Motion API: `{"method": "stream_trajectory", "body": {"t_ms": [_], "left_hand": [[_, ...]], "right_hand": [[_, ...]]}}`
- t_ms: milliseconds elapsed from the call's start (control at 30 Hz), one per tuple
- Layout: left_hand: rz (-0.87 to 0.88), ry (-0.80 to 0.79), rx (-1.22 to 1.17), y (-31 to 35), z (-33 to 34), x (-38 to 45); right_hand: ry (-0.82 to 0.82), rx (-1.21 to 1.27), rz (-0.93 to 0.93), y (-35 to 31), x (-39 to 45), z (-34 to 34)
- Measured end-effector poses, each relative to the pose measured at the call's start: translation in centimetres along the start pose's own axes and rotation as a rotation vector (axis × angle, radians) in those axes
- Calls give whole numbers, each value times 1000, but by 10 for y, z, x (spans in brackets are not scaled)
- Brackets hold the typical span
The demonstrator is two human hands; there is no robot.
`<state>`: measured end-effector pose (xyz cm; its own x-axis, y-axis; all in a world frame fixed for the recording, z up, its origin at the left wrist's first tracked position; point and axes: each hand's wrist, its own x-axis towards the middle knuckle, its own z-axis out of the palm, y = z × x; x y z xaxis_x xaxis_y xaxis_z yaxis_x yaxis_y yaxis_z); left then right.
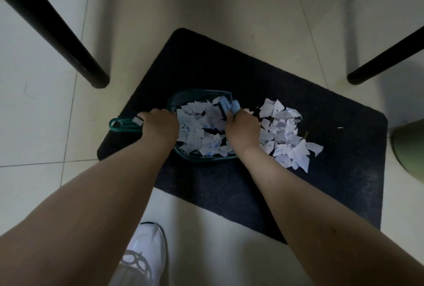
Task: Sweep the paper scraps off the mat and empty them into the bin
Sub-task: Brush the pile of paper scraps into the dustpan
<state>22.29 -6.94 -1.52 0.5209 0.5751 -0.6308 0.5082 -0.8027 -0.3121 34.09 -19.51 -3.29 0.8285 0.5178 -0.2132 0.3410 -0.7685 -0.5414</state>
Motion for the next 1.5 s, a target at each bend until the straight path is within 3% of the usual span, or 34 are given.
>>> {"method": "stream_trajectory", "body": {"t_ms": [133, 267, 500, 800, 1100, 1333, 1500], "left_hand": [[-2, -6, -15, 0, 1, -1], [6, -17, -9, 0, -1, -2], [22, 13, -3, -3, 2, 0], [15, 6, 3, -2, 3, 1], [19, 5, 19, -2, 2, -2], [30, -17, 20, -3, 4, -3], [32, -25, 21, -3, 2, -3]], "right_hand": [[-32, 93, -33, -9, -6, 5], [77, 136, -31, -11, -3, -11], [249, -81, 102, 28, 14, -44], [76, -57, 145, 35, -3, -18], [-49, 100, 1, -11, -24, 2], [82, 395, 171, 1, -11, -28], [134, 271, 205, 21, -3, -30]]}}
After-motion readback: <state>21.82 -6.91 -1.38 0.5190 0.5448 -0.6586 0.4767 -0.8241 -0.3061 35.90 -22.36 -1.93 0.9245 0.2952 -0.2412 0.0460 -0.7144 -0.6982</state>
